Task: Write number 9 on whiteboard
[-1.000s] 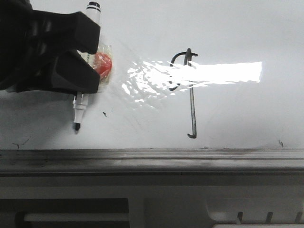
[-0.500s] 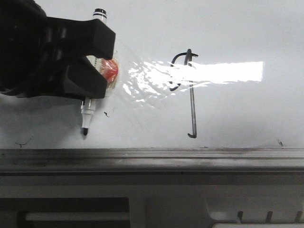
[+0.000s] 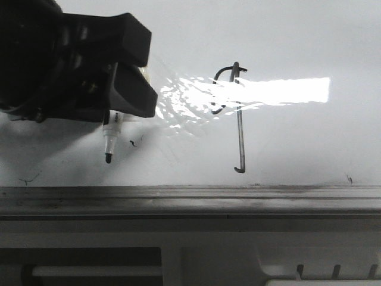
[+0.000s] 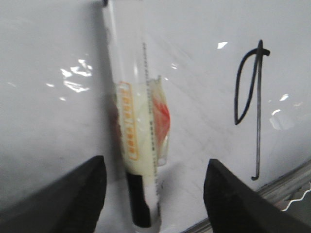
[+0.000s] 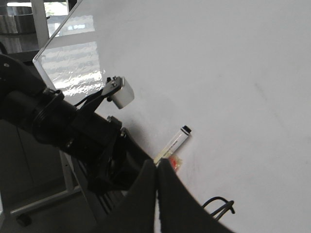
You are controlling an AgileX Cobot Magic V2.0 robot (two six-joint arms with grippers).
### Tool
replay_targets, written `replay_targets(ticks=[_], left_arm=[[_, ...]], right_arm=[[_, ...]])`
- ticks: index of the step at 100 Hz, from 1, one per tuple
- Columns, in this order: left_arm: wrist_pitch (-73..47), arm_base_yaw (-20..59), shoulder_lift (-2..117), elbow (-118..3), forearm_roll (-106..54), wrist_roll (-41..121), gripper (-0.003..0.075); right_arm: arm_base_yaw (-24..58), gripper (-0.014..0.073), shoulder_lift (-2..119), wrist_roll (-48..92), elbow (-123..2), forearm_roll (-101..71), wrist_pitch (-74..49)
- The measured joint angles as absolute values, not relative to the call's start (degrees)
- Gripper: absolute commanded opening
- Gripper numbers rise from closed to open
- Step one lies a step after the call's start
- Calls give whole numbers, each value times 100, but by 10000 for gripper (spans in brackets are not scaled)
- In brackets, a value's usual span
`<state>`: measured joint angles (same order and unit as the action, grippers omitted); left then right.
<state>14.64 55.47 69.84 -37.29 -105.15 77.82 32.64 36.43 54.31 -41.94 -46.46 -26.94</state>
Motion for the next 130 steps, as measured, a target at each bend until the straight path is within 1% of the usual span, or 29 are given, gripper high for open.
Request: replay_targets(ticks=[7, 16, 19, 23, 28, 31, 33, 36, 37, 38, 40, 41, 43, 53, 67, 130], left_arm=[[1813, 5631, 6702, -3653, -10530, 7863, 443], [2145, 5847, 5948, -3465, -10530, 8091, 439], [2172, 5929, 5688, -3405, -10530, 8164, 428], [2170, 6046, 5293, -3321, -10530, 8246, 394], [2170, 6146, 4920, -3181, -10530, 8295, 325], [2175, 6213, 4636, -3067, -10530, 8306, 256], [2185, 6247, 4475, -3019, -10530, 8321, 224], [2200, 6277, 4276, -2925, -10530, 8336, 136], [2206, 6293, 4229, -2878, -10530, 8352, 118], [2218, 6307, 4142, -2831, -10530, 8353, 80], [2215, 6318, 4020, -2785, -10530, 8365, 43], [2215, 6321, 3984, -2737, -10530, 8379, 7], [2232, 6331, 3879, -2665, -10530, 8391, -17], [2244, 6354, 3524, -2373, -10530, 8426, -18], [2232, 6354, 3372, -2212, -10530, 8438, -18], [2181, 6354, 3358, -2200, -10530, 8438, -18]], right_arm=[[3264, -65, 3526, 5287, -4194, -4517, -2979], [3264, -51, 3169, 4713, -4135, -3889, -3361], [3264, -45, 3017, 4430, -4071, -3480, -3456], [3264, -45, 2746, 3956, -3990, -3011, -3576], [3264, -46, 2392, 3415, -3853, -2238, -3672], [3264, -46, 2189, 3151, -3732, -1879, -3693], [3264, -46, 2038, 2990, -3652, -1645, -3722], [3264, -46, 1844, 2829, -3542, -1387, -3721], [3264, -46, 1749, 2768, -3514, -1332, -3723], [3264, -46, 1703, 2742, -3456, -1230, -3723], [3264, -46, 1569, 2675, -3368, -1109, -3723], [3264, -46, 1525, 2642, -3339, -1079, -3723], [3264, -46, 1398, 2613, -3253, -999, -3733], [3264, -46, 863, 2506, -2932, -832, -3773], [3264, -46, 467, 2468, -2701, -779, -3800], [3264, -46, 411, 2464, -2664, -759, -3834]])
